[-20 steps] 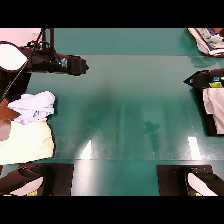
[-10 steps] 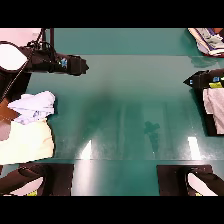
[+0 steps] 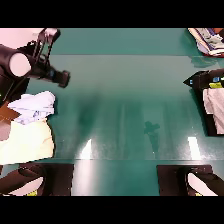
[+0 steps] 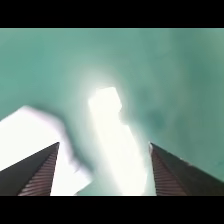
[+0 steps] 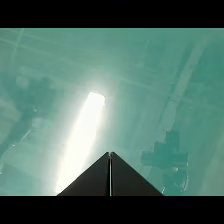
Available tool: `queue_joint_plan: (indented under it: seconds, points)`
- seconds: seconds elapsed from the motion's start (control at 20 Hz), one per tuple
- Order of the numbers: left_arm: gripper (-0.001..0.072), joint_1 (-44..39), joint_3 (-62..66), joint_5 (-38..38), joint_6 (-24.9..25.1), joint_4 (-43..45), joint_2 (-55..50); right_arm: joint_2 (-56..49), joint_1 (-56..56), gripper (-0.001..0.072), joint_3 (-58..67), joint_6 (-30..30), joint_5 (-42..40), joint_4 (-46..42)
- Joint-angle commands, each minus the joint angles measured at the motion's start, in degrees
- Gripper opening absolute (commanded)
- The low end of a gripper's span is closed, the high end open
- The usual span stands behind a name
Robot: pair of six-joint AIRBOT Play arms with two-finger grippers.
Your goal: Fold the shirts.
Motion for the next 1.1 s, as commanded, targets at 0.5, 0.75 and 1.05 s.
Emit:
queue_joint_plan:
  seconds: [0.5,0.75,1.05]
  points:
    - [0.0247,13.2,-24.6,6.7,-6.4,9.6,0.0,0.0,0.0,0.0018,-0.1,0.0,-0.3,0.4]
    - [0.0023,13.2,-24.5,7.2,-6.7,9.2,0.0,0.0,0.0,0.0018,-0.1,0.0,-0.1,0.4]
    - [0.0020,13.1,-7.5,-2.0,-5.1,9.2,3.8,0.0,0.0,0.0018,0.6,0.0,-0.6,0.4]
